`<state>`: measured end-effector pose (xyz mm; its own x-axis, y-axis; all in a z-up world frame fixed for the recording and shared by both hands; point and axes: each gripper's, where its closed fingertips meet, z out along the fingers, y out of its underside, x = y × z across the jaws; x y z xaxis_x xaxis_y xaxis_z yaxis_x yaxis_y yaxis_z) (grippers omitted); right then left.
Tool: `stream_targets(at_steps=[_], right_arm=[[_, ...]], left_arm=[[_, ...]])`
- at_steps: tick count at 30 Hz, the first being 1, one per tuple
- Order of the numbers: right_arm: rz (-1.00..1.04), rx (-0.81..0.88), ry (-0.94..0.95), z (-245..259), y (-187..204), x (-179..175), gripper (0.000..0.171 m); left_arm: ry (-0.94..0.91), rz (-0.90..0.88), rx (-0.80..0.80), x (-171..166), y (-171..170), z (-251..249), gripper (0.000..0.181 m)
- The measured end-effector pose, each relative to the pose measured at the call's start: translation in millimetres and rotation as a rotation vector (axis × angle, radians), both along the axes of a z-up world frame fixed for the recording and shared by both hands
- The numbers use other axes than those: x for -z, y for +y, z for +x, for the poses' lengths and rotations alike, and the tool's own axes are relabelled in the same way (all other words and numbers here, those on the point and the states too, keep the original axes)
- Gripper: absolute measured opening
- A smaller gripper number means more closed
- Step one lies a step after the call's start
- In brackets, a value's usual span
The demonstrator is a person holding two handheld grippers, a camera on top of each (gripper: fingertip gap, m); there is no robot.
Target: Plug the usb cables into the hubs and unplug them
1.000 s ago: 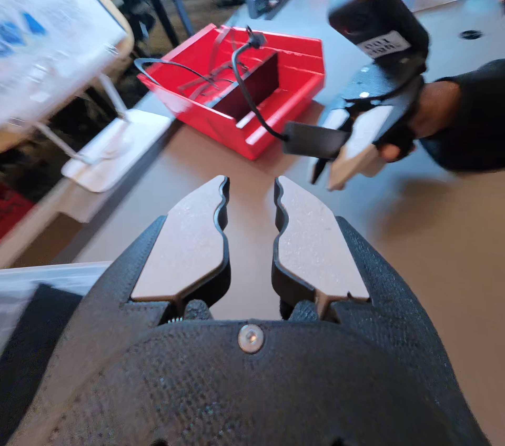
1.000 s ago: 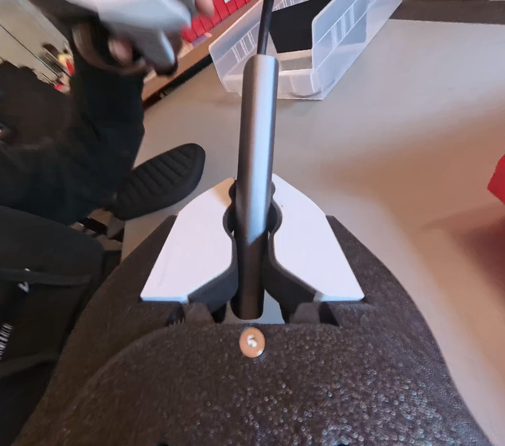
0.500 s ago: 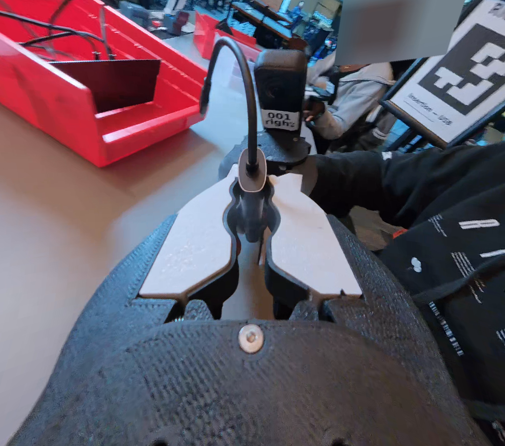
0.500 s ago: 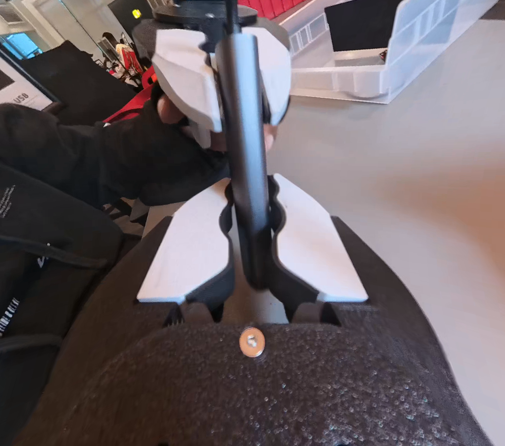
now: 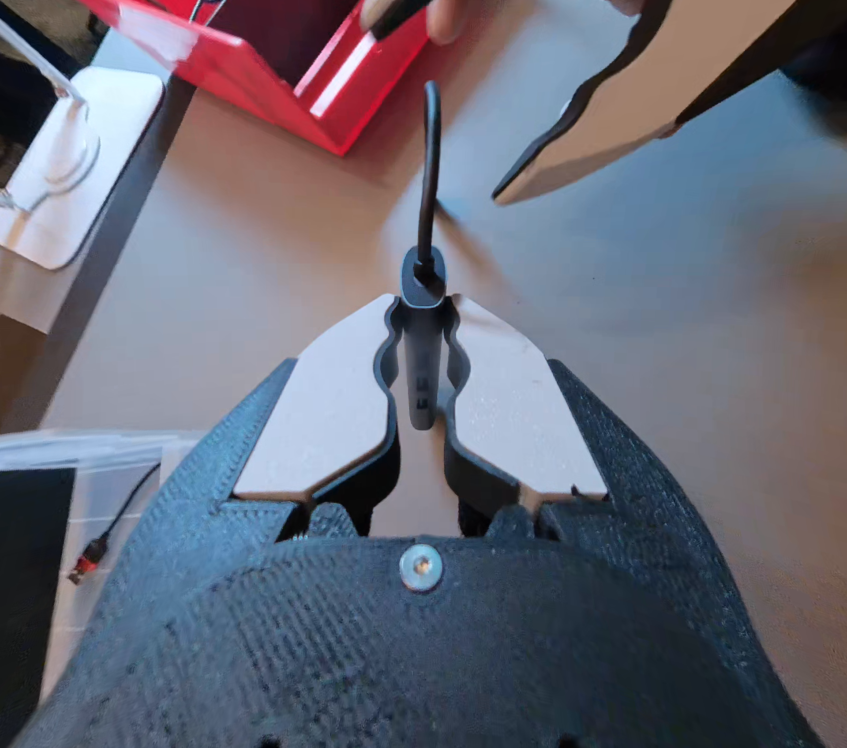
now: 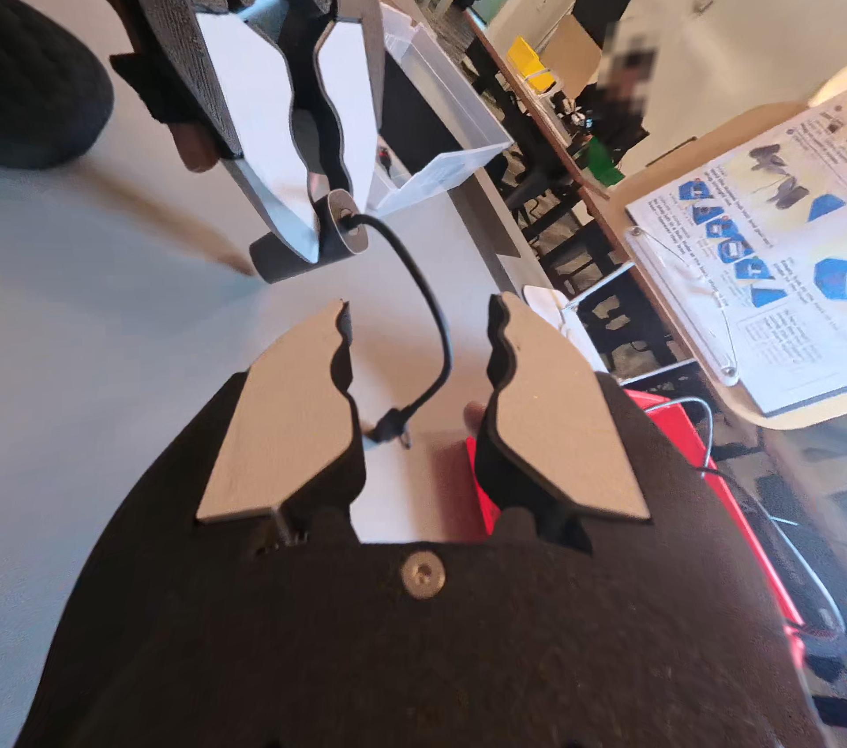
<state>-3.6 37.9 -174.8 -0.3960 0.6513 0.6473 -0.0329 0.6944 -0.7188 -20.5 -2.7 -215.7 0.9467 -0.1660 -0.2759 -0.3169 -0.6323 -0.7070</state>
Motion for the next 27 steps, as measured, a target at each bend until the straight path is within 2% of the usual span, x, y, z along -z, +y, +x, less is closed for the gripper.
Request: stream_targets(at_steps=[2, 5, 9, 12, 17, 19, 23, 27], right_arm=[[0.074, -0.027, -0.010, 1, -6, 10, 0.062], [0.187, -0.087, -0.041, 5, -20, 33, 0.053], [0.202, -0.146, -0.047, 11, -30, 43, 0.022], [0.064, -0.186, -0.049, 15, -26, 33, 0.012], [-0.162, -0.216, 0.001, 22, -11, 3, 0.000], [-0.216, -0.236, 0.007, 24, -11, -4, 0.000], [-0.268, -0.283, 0.004, 29, -20, -6, 0.000], [-0.302, -0.295, 0.041, 31, -24, -16, 0.000]], left_arm=[[0.061, -0.009, 0.045, 2, 3, 11, 0.017], [0.138, -0.015, 0.130, 6, 7, 29, 0.017], [0.202, -0.010, 0.185, 9, 8, 35, 0.018], [0.107, 0.095, 0.220, -5, 7, 38, 0.020], [-0.074, 0.210, 0.221, -18, -3, 17, 0.044], [-0.093, 0.244, 0.213, -16, -4, 8, 0.041], [-0.106, 0.170, 0.285, 7, -2, 20, 0.043], [-0.330, 0.134, 0.429, 16, -3, 60, 0.052]])
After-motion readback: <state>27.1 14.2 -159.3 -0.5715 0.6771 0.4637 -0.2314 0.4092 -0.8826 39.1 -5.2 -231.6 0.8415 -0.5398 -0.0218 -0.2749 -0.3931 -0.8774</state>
